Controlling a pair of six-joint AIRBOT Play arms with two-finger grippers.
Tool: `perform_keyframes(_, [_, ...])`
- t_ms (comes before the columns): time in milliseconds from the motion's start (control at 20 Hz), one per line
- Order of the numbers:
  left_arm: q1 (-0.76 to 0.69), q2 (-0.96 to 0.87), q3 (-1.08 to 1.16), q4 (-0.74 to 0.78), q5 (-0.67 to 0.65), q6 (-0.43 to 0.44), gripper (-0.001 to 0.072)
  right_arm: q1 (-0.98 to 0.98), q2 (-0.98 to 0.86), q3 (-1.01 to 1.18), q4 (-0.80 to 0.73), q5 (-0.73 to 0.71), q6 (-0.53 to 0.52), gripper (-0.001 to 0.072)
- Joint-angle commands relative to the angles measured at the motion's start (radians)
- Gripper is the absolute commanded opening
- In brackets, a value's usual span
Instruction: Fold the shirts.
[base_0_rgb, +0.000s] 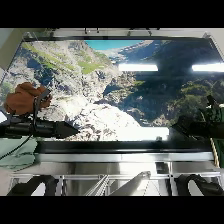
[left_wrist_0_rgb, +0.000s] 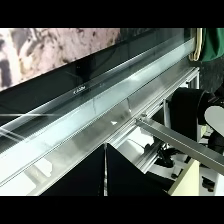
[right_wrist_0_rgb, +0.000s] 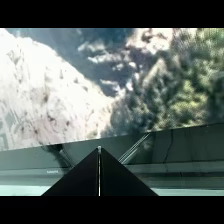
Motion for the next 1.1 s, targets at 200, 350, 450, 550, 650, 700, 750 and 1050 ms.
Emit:
perform_keyframes(200, [0.082,-0.035,0.125,0.175,0.014,-0.004,0.0016,0.001,-0.001,0.0,0.0,0.001,0.0,0.0028])
perform_keyframes(350, [0.301,-0.143,0.4,0.302,0.032,-0.014,0.0409,0.001,-0.001,0.0,0.0,0.001,0.0,0.0029])
perform_keyframes(450, [0.445,-0.228,0.55,0.322,0.104,-0.016,0.0713,0.001,-0.001,0.0,0.0,0.001,0.0,0.0028])
perform_keyframes(550, [0.576,-0.325,0.643,0.322,0.168,-0.016,0.0717,0.001,-0.001,0.0,0.0,0.001,0.0,0.0028])
perform_keyframes(650, [0.692,-0.441,0.688,0.322,0.185,-0.016,0.0717,0.001,-0.001,0.0,0.0,0.001,0.0,0.0029])
perform_keyframes(700, [0.738,-0.5,0.702,0.322,0.172,-0.016,0.0717,0.001,-0.001,0.0,0.0,0.001,0.0,0.0028])
perform_keyframes(750, [0.78,-0.566,0.712,0.322,0.153,-0.011,0.0717,0.001,-0.001,0.0,0.0,0.001,0.0,0.0029])
perform_keyframes(1050, [0.814,-0.89,0.718,0.261,0.144,0.121,0.0715,0.001,-0.001,0.0,0.003,-0.035,0.0,0.0029])
